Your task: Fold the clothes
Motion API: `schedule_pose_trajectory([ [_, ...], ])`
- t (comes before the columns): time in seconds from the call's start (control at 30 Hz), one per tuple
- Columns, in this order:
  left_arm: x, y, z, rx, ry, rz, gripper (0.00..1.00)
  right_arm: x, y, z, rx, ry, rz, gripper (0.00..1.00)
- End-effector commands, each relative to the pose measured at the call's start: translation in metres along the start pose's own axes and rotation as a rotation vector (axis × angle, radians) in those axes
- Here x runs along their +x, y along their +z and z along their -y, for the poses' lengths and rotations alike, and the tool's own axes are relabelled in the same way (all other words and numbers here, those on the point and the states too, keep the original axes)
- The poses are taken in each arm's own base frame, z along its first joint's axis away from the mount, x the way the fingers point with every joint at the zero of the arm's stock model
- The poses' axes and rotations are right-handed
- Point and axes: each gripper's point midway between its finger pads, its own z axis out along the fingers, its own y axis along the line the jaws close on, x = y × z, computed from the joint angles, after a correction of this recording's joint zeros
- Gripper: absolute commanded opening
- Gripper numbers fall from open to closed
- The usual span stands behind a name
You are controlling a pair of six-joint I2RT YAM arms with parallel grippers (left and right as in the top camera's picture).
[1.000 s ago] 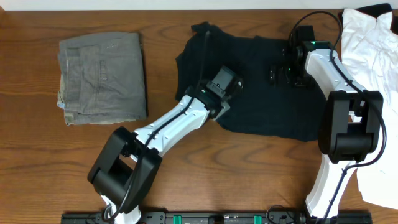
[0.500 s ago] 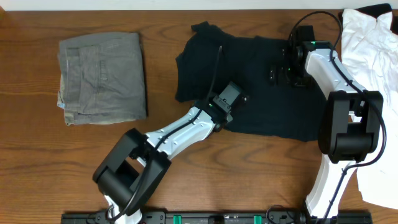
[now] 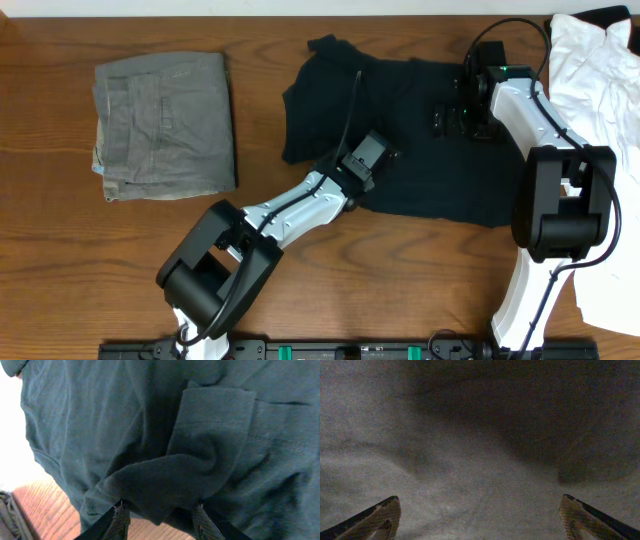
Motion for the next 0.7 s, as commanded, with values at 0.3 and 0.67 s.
schedule_pose_trajectory([
  [0.3,0.0092,0.0094,-0.0019,-0.014,0.017,-0.032,0.39,-0.0064,-0.0051,-0.0007,-0.009,0.018,0.019,0.99],
  [0.67,0.0034,0.0079,-0.0043,-0.022,0.007,-0.009,0.24,-0.0064,-0.0051,-0.0008,-0.009,0.018,0.019,0.99],
])
